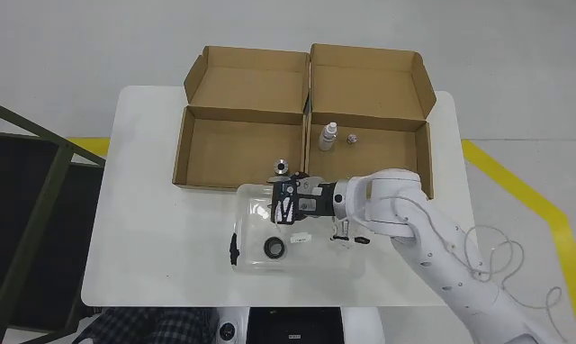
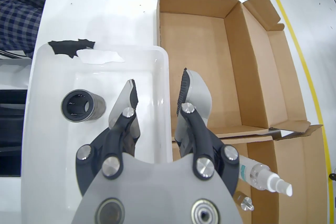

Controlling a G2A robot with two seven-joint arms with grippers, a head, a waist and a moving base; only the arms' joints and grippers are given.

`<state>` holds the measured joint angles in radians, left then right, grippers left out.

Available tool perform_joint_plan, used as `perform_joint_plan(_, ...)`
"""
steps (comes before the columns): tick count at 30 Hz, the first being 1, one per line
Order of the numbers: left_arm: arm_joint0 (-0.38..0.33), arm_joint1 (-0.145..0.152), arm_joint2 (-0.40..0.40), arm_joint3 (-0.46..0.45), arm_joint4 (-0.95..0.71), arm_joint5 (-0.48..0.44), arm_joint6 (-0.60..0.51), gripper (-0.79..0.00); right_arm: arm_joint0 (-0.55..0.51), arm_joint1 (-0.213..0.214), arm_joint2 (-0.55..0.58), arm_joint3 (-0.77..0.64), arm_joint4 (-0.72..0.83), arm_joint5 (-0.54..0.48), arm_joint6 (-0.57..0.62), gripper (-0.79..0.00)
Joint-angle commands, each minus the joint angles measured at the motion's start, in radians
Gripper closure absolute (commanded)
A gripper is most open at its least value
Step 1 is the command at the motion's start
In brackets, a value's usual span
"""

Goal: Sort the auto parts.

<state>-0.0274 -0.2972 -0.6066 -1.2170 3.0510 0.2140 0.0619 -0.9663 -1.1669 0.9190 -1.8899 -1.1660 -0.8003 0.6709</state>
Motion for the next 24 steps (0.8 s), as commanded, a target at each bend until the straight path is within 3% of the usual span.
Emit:
perform_joint_plan(1, 0.000, 0.000, 0.000, 0.000, 0.000, 0.000, 0.000, -0.785, -0.032, 0.010, 0.017, -0.026, -0.008, -0.026, 0.005, -0.311)
perform_joint_plan(13, 0.000, 0.000, 0.000, 0.000, 0.000, 0.000, 0.000, -0.785, -0.171, 0.050, 0.069, -0.083, -0.066, -0.128, 0.011, -0.320)
perform_joint_plan(24, 0.000, 0.000, 0.000, 0.000, 0.000, 0.000, 0.000, -0.785, -0.233, 0.072, 0.066, -0.083, -0.171, -0.185, -0.021, -0.354)
